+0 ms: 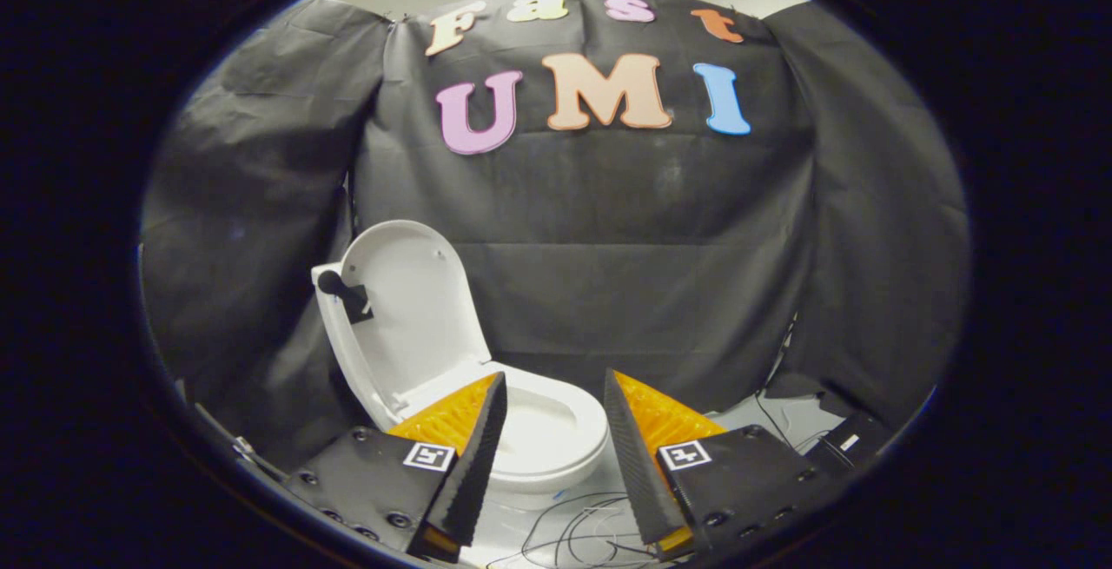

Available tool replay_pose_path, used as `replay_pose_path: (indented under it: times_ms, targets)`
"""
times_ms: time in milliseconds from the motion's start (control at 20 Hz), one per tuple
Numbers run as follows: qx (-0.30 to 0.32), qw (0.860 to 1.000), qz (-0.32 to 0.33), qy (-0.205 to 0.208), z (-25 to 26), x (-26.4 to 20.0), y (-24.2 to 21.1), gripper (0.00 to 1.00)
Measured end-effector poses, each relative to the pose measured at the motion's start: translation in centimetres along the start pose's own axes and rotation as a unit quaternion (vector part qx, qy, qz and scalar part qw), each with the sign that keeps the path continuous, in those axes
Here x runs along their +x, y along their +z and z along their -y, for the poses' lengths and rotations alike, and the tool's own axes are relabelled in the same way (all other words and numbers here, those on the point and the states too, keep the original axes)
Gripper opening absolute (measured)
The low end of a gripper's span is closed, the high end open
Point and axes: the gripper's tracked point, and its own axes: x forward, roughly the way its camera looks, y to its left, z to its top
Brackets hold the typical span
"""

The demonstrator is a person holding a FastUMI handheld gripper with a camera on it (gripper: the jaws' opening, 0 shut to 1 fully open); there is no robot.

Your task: Open the toilet lid.

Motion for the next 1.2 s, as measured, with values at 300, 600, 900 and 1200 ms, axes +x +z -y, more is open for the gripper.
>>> replay_pose_path:
  times_ms: [300, 600, 900, 1200]
  targets:
    - [0.001, 0.998, 0.057, -0.001, 0.0, -1.7, 1.8, 0.72]
    - [0.001, 0.999, 0.041, -0.004, 0.2, -1.9, 1.1, 0.76]
    - [0.000, 0.999, 0.043, -0.004, 0.1, -2.0, 1.3, 0.92]
    - [0.000, 0.999, 0.042, -0.005, 0.1, -2.0, 1.3, 0.98]
